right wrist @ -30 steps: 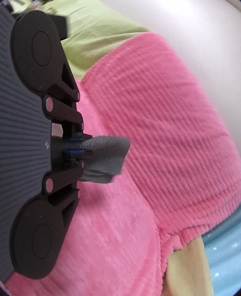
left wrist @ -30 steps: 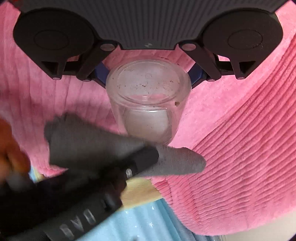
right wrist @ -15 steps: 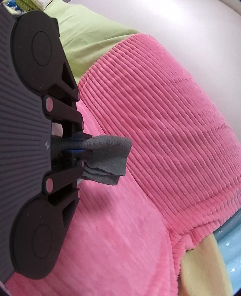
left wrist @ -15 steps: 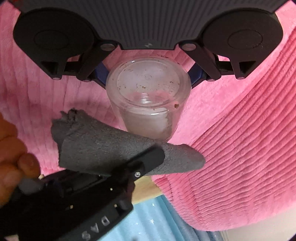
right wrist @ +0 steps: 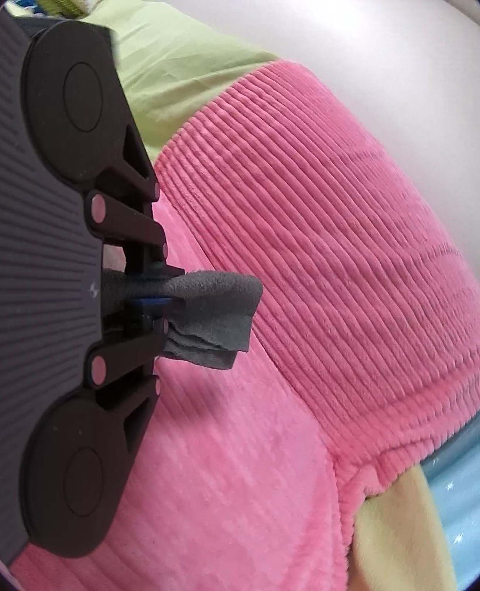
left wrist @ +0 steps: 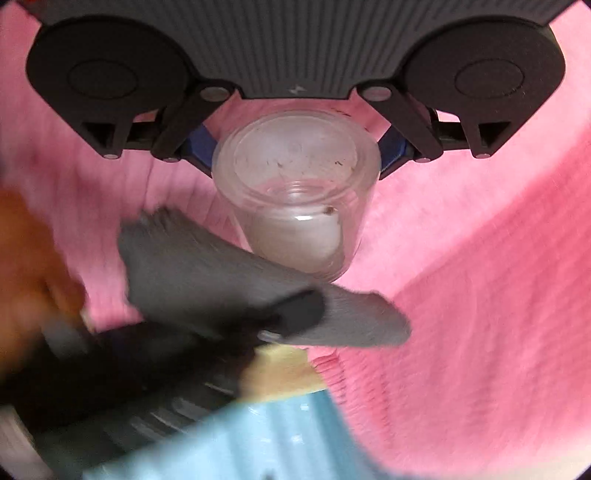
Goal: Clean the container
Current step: 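Hold the jar in the left gripper while the right gripper wipes its base with the cloth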
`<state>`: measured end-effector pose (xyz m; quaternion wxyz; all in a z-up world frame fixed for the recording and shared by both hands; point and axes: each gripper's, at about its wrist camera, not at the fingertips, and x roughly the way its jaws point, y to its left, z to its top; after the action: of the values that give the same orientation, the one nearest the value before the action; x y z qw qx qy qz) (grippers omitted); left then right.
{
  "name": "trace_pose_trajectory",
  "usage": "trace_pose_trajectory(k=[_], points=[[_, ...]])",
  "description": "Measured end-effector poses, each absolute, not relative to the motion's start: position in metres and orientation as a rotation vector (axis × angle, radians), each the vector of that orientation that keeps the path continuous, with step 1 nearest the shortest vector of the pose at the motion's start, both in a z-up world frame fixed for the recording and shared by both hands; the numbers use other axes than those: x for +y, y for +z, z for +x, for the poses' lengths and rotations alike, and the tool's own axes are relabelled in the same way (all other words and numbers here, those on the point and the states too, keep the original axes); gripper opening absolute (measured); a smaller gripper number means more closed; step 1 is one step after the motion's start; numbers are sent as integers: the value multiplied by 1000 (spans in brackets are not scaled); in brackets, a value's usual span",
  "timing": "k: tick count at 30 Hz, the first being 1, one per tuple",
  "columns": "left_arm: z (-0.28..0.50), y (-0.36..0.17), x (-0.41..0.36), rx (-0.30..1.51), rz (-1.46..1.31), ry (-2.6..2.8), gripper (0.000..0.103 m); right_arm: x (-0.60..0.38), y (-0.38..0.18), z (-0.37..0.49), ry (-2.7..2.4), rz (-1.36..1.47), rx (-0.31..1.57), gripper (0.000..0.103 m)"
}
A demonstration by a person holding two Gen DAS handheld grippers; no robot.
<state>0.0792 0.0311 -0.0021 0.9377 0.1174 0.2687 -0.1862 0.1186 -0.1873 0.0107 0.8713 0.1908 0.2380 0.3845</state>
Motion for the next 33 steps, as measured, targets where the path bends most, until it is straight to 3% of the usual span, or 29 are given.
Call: trace_pose_trajectory(k=[4, 12, 18, 33], points=[[91, -2, 49, 584, 41, -415, 86, -194, 9, 122, 791, 417, 502, 6], [61, -7, 18, 513, 373, -364, 85, -184, 13, 111, 949, 372, 568, 7], [52, -12, -2, 441, 537, -352, 85, -199, 13, 121, 780, 405, 505, 7], [43, -16, -10, 432, 591, -342, 85, -195, 17, 111, 810, 373, 529, 8]])
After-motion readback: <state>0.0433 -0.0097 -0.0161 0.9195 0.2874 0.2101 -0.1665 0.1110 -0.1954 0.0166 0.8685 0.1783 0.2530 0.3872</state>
